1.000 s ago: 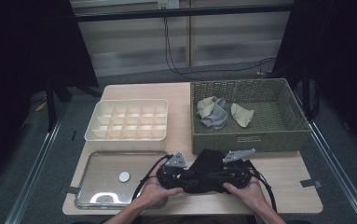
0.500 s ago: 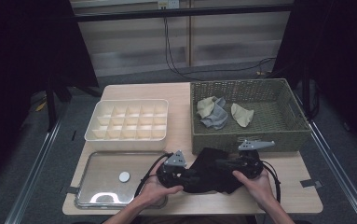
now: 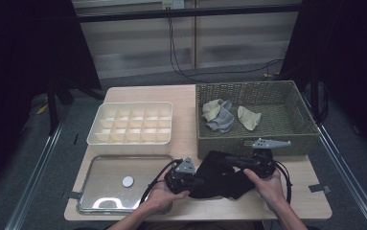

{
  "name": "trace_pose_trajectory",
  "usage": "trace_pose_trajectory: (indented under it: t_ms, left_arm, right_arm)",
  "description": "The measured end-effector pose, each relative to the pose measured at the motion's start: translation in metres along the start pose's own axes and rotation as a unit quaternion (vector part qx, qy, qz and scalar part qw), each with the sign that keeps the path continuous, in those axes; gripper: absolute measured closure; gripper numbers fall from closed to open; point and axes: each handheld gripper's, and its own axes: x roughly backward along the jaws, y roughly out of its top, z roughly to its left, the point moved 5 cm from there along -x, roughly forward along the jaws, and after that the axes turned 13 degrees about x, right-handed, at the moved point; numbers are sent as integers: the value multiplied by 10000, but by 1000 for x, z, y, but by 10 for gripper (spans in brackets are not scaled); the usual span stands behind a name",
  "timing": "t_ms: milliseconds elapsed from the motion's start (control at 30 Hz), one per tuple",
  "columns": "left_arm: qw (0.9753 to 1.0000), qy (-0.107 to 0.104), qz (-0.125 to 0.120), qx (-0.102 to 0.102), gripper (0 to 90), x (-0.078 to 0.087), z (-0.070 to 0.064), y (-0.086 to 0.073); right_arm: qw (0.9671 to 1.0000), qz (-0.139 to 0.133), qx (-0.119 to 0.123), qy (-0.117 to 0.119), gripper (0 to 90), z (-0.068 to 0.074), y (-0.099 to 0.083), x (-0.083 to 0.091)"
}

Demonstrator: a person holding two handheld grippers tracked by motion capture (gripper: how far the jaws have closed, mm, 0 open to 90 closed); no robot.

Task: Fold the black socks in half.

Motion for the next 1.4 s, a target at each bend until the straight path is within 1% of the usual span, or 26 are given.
trace_pose_trajectory:
  t_ms: [67,100,167,200,267,367,400,467,533,700,767,800,833,867,900,967,1000,1067,1100,1133,1167,1200,1267,1300,1367,1400]
  left_arm:
    - [9999,-94,-80,55,880,3,0,2]
    - [9999,-105,-111,25,882,4,0,2]
    - [9997,-137,-175,80,882,9,-1,5]
    - [9994,-194,-256,84,882,12,-2,6]
    - [9993,-220,-308,10,882,19,-5,9]
    - [9982,-337,-498,-46,882,33,-9,16]
    - [9976,-405,-561,-22,882,36,-11,16]
    - [9979,-401,-511,-76,882,42,-11,14]
    - [9981,-387,-462,-119,882,46,-12,10]
    - [9979,-338,-541,-55,882,61,-8,3]
    - [9971,-392,-656,19,882,69,-6,2]
    - [9971,-385,-664,16,882,74,-4,1]
    - [9964,-407,-745,72,882,78,-4,1]
    - [9963,-422,-745,40,882,82,-3,0]
    - [9960,-439,-774,51,882,86,-3,-1]
    - [9963,-454,-727,11,882,91,-3,-6]
    - [9966,-441,-701,3,882,92,-2,-9]
    - [9967,-475,-659,94,882,90,0,-17]
    - [9970,-447,-610,152,882,88,2,-21]
    - [9976,-419,-533,171,882,84,4,-24]
    - [9979,-371,-494,179,882,80,5,-26]
    - [9984,-335,-434,148,882,78,6,-26]
    - [9988,-253,-409,132,881,74,8,-24]
    - [9990,-217,-370,132,881,72,10,-22]
    - [9991,-168,-367,149,881,68,13,-20]
    - [9993,-133,-311,139,880,66,15,-20]
  right_arm:
    - [10000,-56,-18,-21,888,-1,2,2]
    - [10000,-57,8,-39,888,-2,3,3]
    - [10000,-69,-8,-66,888,-4,4,4]
    - [9999,-108,7,-74,888,-4,6,6]
    - [9998,-171,4,-106,888,-4,9,11]
    - [9993,-361,-34,-134,888,-6,16,23]
    - [9991,-386,-72,-189,888,-7,18,27]
    - [9984,-481,-125,-276,888,-12,19,36]
    - [9982,-507,-149,-281,889,-12,18,41]
    - [9980,-485,-198,-366,889,-12,13,50]
    - [9975,-528,-222,-414,889,-13,11,56]
    - [9971,-534,-252,-473,889,-13,11,59]
    - [9969,-548,-276,-499,889,-14,10,62]
    - [9967,-557,-291,-512,889,-14,10,65]
    - [9964,-552,-313,-568,889,-14,9,68]
    - [9961,-538,-345,-604,889,-15,5,74]
    - [9960,-511,-364,-643,889,-15,3,75]
    - [9953,-467,-464,-713,889,-16,-3,77]
    - [9946,-413,-592,-744,889,-18,-13,75]
    - [9946,-413,-592,-744,889,-18,-13,75]
    - [9946,-348,-630,-744,889,-19,-17,73]
    - [9947,-265,-652,-749,889,-20,-21,71]
    - [9946,-141,-676,-773,889,-23,-26,66]
    - [9947,-84,-638,-803,889,-25,-28,64]
    - [9945,18,-624,-838,887,-28,-31,60]
    - [9944,78,-615,-856,885,-31,-33,58]
